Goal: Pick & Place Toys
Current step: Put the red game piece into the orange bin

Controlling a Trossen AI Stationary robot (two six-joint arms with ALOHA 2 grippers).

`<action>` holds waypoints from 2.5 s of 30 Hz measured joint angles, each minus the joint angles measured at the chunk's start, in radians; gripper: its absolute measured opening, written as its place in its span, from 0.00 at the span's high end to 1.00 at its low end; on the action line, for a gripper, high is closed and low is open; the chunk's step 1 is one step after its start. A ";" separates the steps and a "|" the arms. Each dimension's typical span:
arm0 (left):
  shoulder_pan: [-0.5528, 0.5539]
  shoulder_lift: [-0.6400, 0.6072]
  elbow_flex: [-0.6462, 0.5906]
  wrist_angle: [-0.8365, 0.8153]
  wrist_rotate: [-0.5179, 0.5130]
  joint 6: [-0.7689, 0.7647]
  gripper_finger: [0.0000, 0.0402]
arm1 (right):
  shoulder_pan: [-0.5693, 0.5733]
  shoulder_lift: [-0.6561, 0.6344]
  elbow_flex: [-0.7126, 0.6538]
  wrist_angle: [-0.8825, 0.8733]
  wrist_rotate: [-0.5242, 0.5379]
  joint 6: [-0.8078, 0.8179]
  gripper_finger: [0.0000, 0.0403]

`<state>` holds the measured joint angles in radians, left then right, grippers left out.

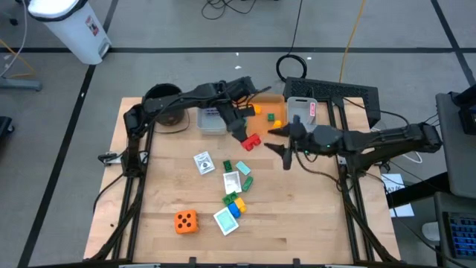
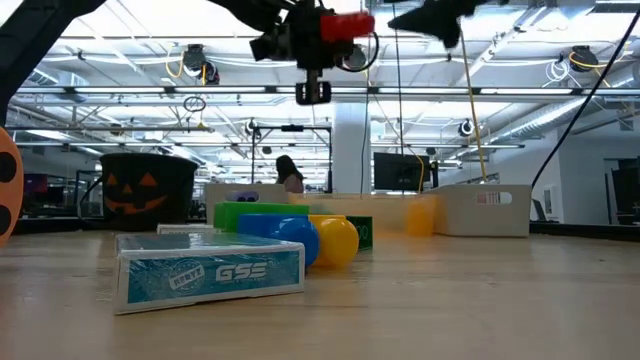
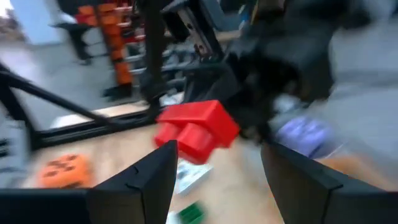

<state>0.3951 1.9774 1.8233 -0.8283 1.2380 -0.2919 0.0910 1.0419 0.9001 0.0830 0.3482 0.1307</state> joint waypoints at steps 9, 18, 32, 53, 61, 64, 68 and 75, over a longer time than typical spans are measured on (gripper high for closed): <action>0.025 -0.001 0.000 0.347 0.205 -0.412 0.94 | 0.218 0.070 0.163 0.011 0.542 -0.755 0.45; 0.032 -0.001 0.000 0.420 0.150 -0.524 0.97 | 0.298 0.134 0.172 0.040 0.617 -1.142 0.45; -0.049 -0.001 0.000 0.423 0.144 -0.565 0.98 | 0.243 0.237 0.172 0.134 0.622 -1.425 0.45; -0.042 -0.001 -0.001 0.581 0.096 -0.694 0.93 | 0.237 0.293 0.172 0.300 0.705 -1.537 0.58; -0.042 -0.001 -0.001 0.576 0.091 -0.704 0.97 | 0.238 0.294 0.171 0.294 0.722 -1.574 0.71; -0.043 -0.002 -0.001 0.584 0.073 -0.688 0.90 | 0.238 0.294 0.171 0.298 0.727 -1.558 0.71; -0.042 -0.003 -0.001 0.585 0.055 -0.673 0.78 | 0.238 0.293 0.171 0.303 0.730 -1.546 0.68; -0.040 -0.003 -0.001 0.598 0.035 -0.668 0.61 | 0.238 0.292 0.171 0.307 0.732 -1.550 0.70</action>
<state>0.3554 1.9747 1.8225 -0.2299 1.2732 -0.9602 0.3290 1.3334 1.0706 0.3899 1.0801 -1.4195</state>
